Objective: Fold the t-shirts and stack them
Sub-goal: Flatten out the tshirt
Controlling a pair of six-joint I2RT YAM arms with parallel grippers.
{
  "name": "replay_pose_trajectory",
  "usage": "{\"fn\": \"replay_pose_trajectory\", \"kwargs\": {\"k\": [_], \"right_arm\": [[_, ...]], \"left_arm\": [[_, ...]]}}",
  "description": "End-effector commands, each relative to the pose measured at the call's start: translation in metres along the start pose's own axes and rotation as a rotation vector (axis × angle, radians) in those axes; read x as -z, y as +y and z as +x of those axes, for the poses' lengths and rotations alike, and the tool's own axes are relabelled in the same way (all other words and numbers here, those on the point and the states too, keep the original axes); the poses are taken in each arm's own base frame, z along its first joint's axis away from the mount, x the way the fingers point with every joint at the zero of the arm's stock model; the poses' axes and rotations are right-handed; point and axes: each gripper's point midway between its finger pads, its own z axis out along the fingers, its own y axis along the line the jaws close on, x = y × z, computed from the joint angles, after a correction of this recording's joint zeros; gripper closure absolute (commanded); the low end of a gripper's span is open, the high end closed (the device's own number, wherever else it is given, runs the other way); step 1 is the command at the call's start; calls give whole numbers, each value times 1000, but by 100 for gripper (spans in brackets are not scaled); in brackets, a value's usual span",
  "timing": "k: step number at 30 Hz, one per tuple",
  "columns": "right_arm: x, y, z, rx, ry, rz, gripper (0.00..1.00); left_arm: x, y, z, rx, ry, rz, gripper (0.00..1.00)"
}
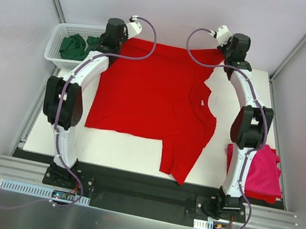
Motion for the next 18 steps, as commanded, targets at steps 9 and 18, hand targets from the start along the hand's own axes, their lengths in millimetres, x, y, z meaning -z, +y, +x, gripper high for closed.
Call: {"fn": "replay_pose_trajectory", "kwargs": {"k": [9, 18], "right_arm": [[65, -154, -122, -10, -438, 687, 4], [113, -48, -15, -151, 41, 69, 4]], "left_arm": [[37, 34, 0, -147, -10, -317, 1], [78, -40, 15, -56, 6, -27, 1]]}}
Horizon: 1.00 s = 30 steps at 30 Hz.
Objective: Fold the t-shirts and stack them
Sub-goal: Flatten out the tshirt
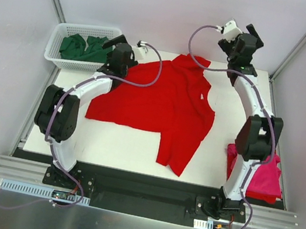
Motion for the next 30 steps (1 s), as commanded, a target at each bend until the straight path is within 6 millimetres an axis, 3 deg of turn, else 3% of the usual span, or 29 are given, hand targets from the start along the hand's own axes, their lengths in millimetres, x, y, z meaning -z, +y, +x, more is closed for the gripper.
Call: {"fn": "replay_pose_trajectory", "kwargs": {"k": [1, 2, 3, 4, 5, 6, 7, 9, 10, 12, 13, 15, 17, 19, 24, 30], "right_arm": [[101, 34, 37, -144, 282, -430, 4], [117, 47, 41, -168, 310, -511, 4], [138, 54, 30, -226, 281, -604, 4], [163, 70, 40, -242, 333, -708, 4], [181, 85, 43, -264, 347, -784, 4], [199, 99, 36, -302, 315, -890, 4], [219, 103, 38, -297, 328, -960, 4], [243, 123, 41, -311, 324, -1096, 4], [260, 136, 52, -259, 355, -1200, 4], [273, 148, 60, -225, 378, -1312, 4], [278, 160, 72, -217, 435, -1366, 4], [279, 171, 79, -223, 436, -1418, 4], [271, 188, 88, -236, 462, -1428, 4], [257, 200, 92, -254, 467, -1405, 4], [254, 243, 115, -211, 549, -1446, 4], [270, 259, 133, -153, 619, -1455, 4]], "left_arm": [[37, -1, -4, 177, -15, 119, 1], [41, -9, -1, 201, -8, 158, 1], [56, -27, 9, 226, 25, 258, 1], [65, -44, 0, 247, -28, 364, 1], [76, -64, 8, 255, -27, 453, 1], [90, -68, 7, 283, -52, 509, 1], [107, -92, 8, 284, -74, 649, 1], [123, -112, 21, 293, -64, 755, 1], [135, -126, 26, 295, -60, 840, 1], [143, -141, 41, 304, -19, 921, 1], [150, -148, 44, 318, -9, 979, 1], [151, -155, 52, 356, 19, 1026, 1], [152, -159, 53, 384, 26, 1057, 1], [145, -159, 52, 428, 49, 1068, 1], [126, -164, 49, 491, 99, 1074, 1], [115, -172, 46, 504, 112, 1097, 1]]}}
